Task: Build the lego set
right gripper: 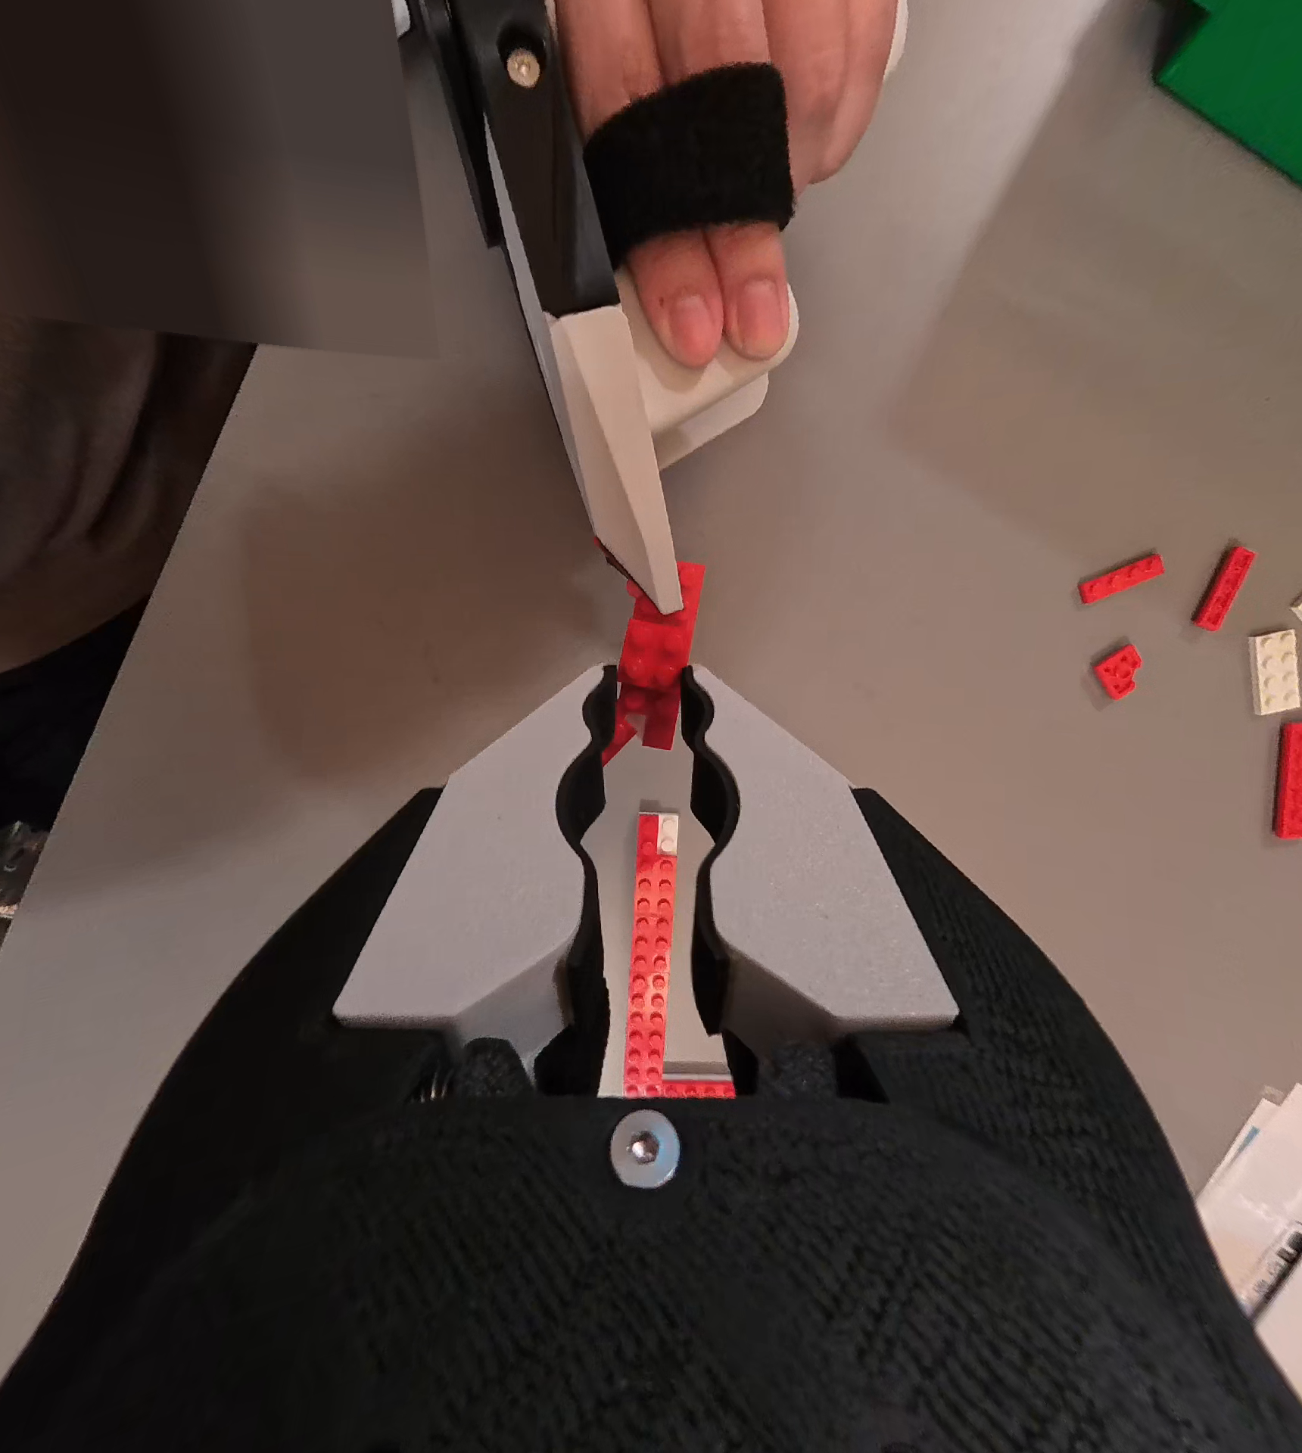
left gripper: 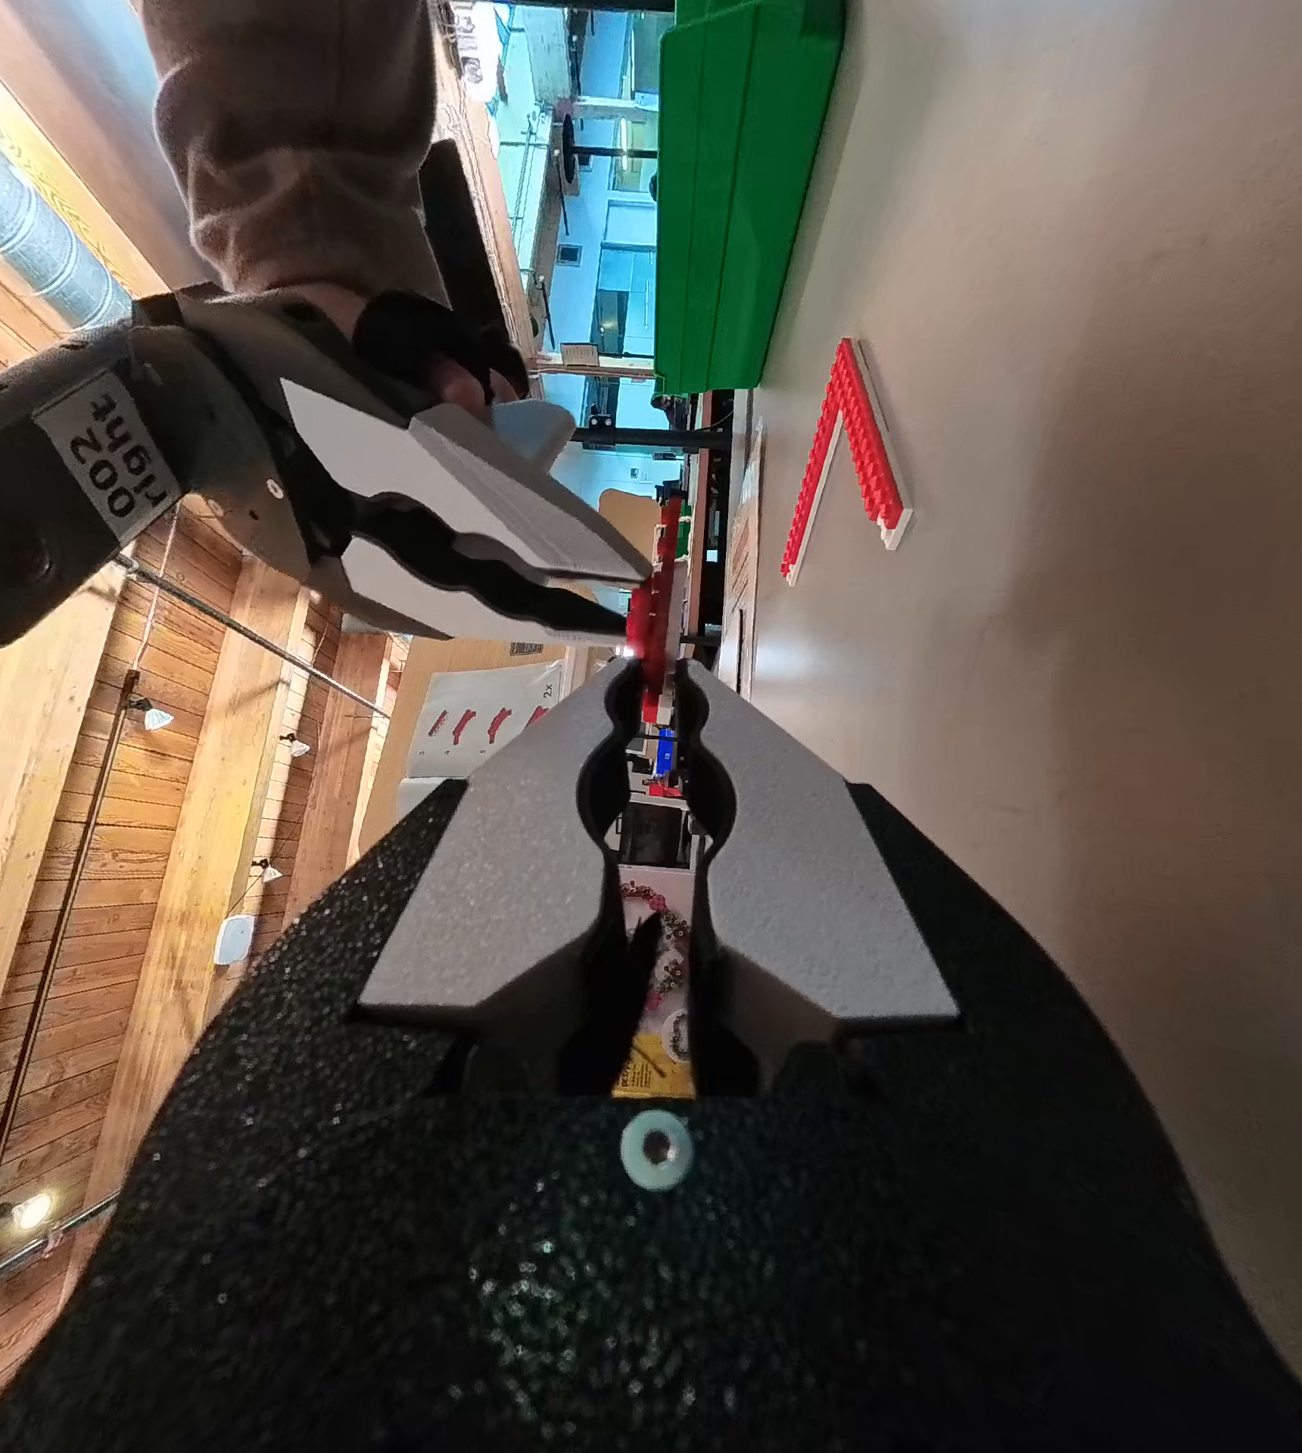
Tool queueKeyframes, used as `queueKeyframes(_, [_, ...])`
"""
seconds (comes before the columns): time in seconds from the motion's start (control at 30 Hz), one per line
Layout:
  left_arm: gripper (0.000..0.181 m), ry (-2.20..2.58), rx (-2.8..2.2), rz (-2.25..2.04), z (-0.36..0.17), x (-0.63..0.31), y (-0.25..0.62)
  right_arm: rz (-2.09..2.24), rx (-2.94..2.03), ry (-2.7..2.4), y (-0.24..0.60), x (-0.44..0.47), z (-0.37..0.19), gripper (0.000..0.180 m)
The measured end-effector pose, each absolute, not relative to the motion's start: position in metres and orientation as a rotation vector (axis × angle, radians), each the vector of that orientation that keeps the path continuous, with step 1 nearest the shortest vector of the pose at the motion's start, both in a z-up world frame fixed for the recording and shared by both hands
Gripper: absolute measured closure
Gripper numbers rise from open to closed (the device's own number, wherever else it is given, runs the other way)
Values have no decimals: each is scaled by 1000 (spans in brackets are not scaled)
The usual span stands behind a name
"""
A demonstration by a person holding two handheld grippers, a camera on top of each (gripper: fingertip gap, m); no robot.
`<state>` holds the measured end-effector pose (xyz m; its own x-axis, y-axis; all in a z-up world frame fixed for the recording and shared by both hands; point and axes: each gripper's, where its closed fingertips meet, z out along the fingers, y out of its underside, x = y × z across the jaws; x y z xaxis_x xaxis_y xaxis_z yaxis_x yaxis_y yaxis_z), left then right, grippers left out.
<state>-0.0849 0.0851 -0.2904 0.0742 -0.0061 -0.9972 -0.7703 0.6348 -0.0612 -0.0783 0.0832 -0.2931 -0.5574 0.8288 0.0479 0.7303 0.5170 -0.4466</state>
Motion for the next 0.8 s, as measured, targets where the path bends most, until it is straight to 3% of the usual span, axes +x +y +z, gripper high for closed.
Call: queueKeyframes(0.8, [175, 1388, -744, 625, -291, -86, 87, 512, -1301, -2517, 85, -78, -294, 166])
